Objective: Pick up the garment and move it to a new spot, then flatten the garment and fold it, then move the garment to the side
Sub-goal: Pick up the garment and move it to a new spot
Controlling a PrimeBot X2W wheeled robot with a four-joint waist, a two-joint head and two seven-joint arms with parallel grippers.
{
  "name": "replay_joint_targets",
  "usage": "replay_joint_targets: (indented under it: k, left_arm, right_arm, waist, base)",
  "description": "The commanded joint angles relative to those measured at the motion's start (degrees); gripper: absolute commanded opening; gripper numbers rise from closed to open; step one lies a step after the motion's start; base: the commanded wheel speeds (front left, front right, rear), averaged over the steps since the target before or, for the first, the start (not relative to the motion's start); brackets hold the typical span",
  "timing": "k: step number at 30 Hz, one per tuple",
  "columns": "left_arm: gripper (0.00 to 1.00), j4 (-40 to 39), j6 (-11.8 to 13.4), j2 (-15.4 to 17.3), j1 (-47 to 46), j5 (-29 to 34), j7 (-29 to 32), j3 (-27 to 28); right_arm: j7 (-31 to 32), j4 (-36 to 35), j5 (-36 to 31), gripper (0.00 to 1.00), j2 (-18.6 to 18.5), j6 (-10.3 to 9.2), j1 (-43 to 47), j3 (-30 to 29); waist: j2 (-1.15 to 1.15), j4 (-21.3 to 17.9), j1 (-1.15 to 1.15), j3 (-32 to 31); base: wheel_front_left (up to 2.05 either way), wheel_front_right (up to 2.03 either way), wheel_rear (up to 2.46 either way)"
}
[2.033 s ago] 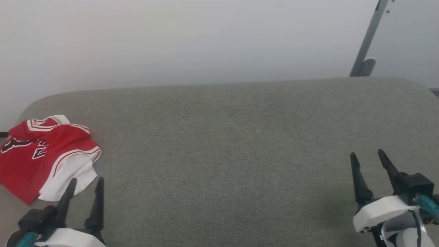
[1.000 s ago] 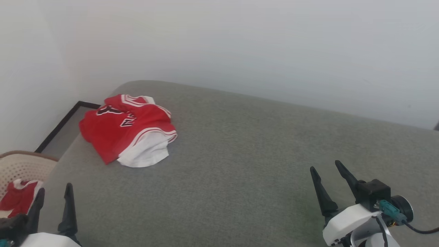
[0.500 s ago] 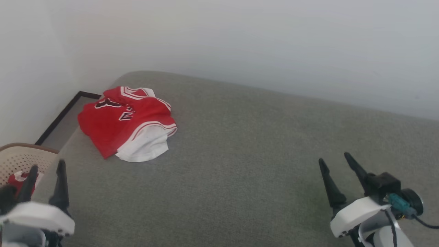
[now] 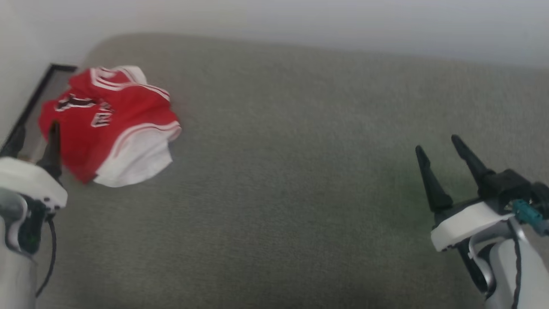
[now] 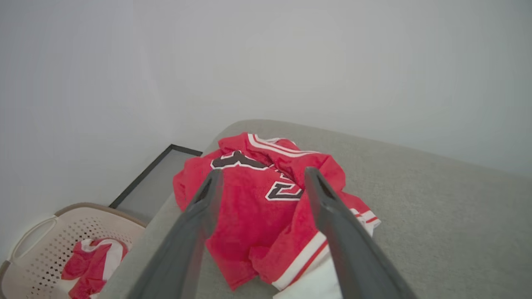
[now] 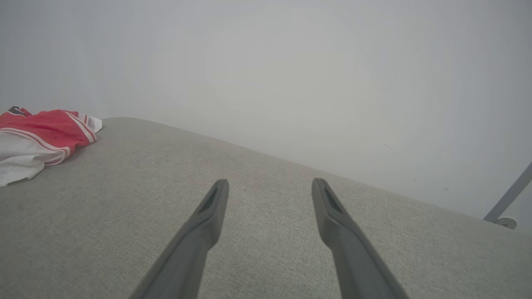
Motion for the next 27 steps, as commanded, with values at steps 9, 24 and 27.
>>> replay_joint_targets:
  k: [9,24,27]
  left_arm:
    - [1.0,13.22,-0.39,3.0,-13.21,-2.65,7.22,-4.08]
    - [1.0,35.96,3.94,2.32,-27.43,-5.1,27.98,-7.52]
    - [1.0,39.1,4.78,1.12,-27.39,-5.19,31.12,-8.0]
  right_arm:
    - [1.22,-3.66,-0.32,1.0,-2.61,0.01,-3.92,0.21]
    - [4.81,-11.84,-0.38,1.0,-5.02,0.01,-5.19,-1.41]
    - [5.26,-12.46,-0.59,1.0,-4.92,0.01,-5.2,-1.41]
  waist:
    - [0.0,-5.5,0.0,11.58]
    - [0.0,-6.44,0.0,19.42]
    - [0.0,-6.37,0.0,19.66]
  base:
    - [0.0,0.0,0.0]
    - [0.0,0.0,0.0]
    - [0.0,0.0,0.0]
